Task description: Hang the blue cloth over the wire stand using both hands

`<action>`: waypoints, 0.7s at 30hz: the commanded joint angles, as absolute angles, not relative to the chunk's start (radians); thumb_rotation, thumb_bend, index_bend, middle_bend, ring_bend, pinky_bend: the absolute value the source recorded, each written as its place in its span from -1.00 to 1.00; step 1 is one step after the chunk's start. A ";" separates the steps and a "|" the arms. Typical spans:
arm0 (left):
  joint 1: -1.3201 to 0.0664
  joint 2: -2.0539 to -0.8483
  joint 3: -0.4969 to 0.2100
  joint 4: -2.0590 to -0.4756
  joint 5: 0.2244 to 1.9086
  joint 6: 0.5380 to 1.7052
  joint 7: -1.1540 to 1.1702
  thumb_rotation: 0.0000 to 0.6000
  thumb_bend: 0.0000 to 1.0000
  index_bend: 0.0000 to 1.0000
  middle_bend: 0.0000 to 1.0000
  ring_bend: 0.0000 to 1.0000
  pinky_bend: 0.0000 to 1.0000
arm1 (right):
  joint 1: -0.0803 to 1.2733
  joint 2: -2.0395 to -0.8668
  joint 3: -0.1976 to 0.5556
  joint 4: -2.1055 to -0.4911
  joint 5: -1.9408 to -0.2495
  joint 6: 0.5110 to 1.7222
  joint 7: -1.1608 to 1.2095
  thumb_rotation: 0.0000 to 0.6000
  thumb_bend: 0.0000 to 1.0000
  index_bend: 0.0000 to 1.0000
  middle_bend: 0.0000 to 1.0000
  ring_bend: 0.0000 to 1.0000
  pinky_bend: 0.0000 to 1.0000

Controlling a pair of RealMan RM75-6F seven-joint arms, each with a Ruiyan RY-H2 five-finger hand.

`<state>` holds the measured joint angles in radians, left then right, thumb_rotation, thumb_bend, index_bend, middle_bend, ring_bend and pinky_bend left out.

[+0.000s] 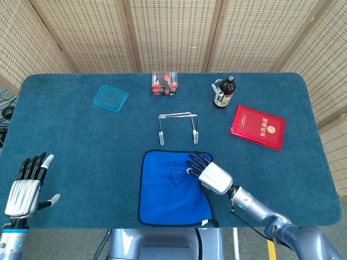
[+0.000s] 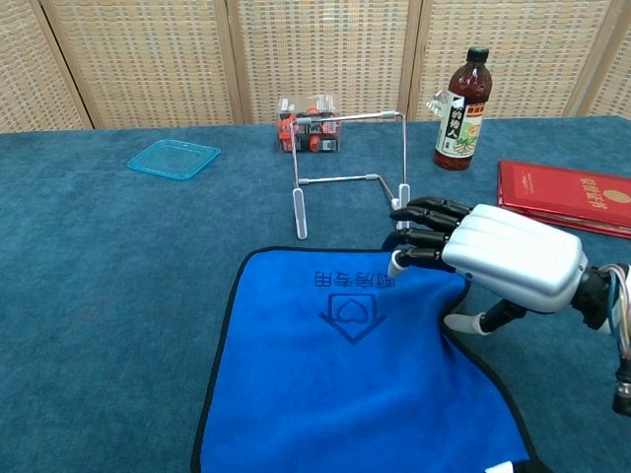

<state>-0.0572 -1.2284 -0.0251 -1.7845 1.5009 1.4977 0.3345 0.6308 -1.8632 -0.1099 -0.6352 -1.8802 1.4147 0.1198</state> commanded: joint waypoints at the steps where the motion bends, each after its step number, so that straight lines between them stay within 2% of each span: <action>1: -0.058 -1.229 -0.025 -1.785 1.500 1.497 0.335 1.00 -0.98 -1.00 -1.00 -1.00 -1.00 | 0.632 -1.868 -0.115 -0.626 -1.880 1.418 0.128 1.00 -0.09 -0.30 -0.59 -0.92 -0.86; 4: -0.060 -1.231 -0.024 -1.785 1.500 1.495 0.338 1.00 -0.98 -1.00 -1.00 -1.00 -1.00 | 0.633 -1.875 -0.120 -0.619 -1.879 1.423 0.140 1.00 0.03 -0.21 -0.58 -0.91 -0.86; 13: -0.087 -1.238 -0.025 -1.773 1.513 1.463 0.344 1.00 -0.98 -1.00 -1.00 -1.00 -1.00 | 0.634 -1.885 -0.124 -0.607 -1.869 1.432 0.172 1.00 0.03 0.15 -0.57 -0.91 -0.84; 18: -0.136 -1.247 -0.029 -1.722 1.579 1.428 0.313 1.00 -0.97 -1.00 -1.00 -1.00 -1.00 | 0.636 -1.891 -0.125 -0.597 -1.862 1.431 0.189 1.00 0.03 0.23 -0.57 -0.91 -0.84; 21: -0.211 -1.257 -0.035 -1.653 1.660 1.371 0.268 1.00 -0.96 -0.92 -1.00 -1.00 -1.00 | 0.637 -1.892 -0.124 -0.598 -1.859 1.436 0.204 1.00 0.03 0.23 -0.57 -0.91 -0.84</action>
<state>-0.1640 -1.2484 -0.0302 -1.6977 1.6110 1.4097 0.3017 0.6367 -1.8915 -0.1241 -0.5975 -1.8598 1.4342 0.2018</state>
